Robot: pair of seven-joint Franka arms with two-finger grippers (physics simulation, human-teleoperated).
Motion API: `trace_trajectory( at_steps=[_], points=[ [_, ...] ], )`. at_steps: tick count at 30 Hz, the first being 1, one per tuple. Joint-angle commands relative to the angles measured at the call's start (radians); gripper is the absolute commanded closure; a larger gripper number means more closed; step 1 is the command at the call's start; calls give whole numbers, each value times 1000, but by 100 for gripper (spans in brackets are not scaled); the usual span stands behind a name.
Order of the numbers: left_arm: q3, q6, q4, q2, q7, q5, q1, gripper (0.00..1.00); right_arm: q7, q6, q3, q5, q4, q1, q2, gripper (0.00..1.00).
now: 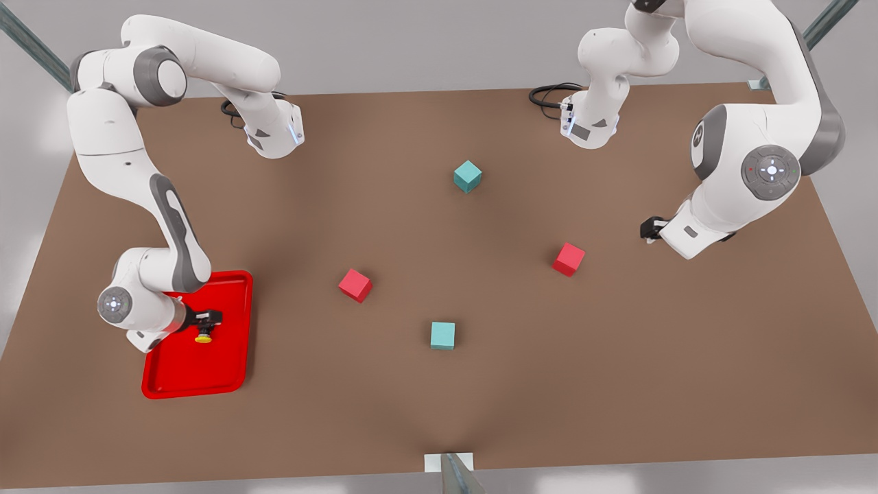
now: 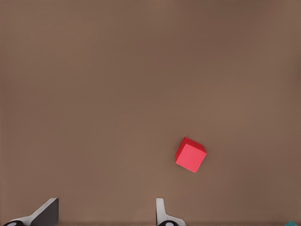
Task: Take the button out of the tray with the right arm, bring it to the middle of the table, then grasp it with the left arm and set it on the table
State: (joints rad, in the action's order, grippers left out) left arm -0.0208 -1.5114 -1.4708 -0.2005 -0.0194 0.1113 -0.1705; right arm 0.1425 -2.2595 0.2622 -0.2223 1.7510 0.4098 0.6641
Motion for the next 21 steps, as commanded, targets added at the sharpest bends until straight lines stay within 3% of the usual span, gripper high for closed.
trace_trajectory(
  at_steps=[1,7,8,9,10,18,21],
  points=[
    [-1,0,1,1,-1,1,0,0,106,6,0,1,1,1,5,0],
    [1,0,0,1,-1,1,0,0,114,5,-1,0,-2,15,26,0],
    [-1,0,0,1,-1,1,0,0,112,5,-1,1,-2,15,26,20],
    [1,0,0,0,-2,1,0,0,112,5,-1,0,-2,15,28,54],
    [1,0,0,1,-1,1,0,0,112,5,-1,0,-4,14,28,60],
    [-1,0,0,1,-1,1,0,0,111,6,0,0,-7,4,19,63],
    [1,0,0,0,-1,1,0,0,109,101,17,0,-74,-5,8,63]
  ],
)
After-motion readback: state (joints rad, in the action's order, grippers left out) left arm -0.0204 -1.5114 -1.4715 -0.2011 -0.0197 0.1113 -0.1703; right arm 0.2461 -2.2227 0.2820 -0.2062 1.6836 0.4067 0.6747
